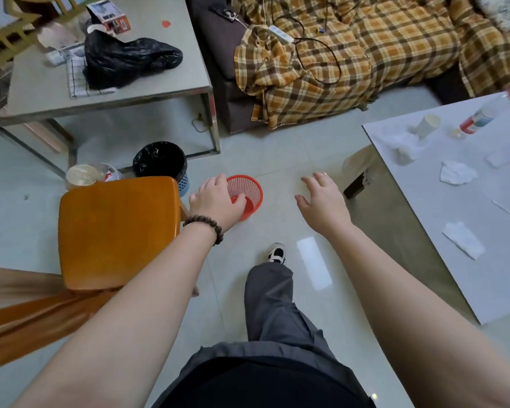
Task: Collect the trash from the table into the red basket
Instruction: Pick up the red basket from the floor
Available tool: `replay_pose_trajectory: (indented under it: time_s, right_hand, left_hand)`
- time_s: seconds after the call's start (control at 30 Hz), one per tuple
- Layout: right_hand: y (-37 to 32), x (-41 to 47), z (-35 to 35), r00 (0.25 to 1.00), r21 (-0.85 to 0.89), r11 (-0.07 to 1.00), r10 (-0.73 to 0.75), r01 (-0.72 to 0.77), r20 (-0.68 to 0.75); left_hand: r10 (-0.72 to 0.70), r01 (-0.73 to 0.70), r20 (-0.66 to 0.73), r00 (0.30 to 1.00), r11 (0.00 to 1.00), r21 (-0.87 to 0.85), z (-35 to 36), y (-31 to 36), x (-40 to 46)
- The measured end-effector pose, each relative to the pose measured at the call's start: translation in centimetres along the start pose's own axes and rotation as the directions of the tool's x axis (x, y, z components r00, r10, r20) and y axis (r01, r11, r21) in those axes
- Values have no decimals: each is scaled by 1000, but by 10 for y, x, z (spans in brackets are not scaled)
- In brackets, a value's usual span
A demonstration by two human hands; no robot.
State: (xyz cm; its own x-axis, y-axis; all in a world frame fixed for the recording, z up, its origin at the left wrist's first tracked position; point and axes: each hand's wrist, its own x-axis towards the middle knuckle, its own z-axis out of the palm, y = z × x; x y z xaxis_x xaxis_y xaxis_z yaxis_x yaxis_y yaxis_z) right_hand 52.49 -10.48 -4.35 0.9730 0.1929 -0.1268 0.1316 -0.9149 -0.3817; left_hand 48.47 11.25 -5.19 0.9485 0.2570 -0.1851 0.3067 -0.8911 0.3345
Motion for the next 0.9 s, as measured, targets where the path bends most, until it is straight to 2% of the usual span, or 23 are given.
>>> replay_pose_trajectory:
  time_s: [0.13,0.4,0.7,0.9]
  right_hand:
    - [8,95,-9,1000,8,1000,-25,25,5]
    - [13,237,-3,989,-2,999,-53,54,135]
    - [17,298,76,935,1,1000,-10,11,355]
    - [45,320,165,900,-12,996,82,-86,428]
  left_hand:
    - [-16,17,-21,1000,999,40,-8,14,80]
    - [-61,61,-8,998,996,69,-12,31,203]
    - [-144,134,156,977,988,76,38,-4,271]
    - [-205,191,266,942,978,80,126,-51,309]
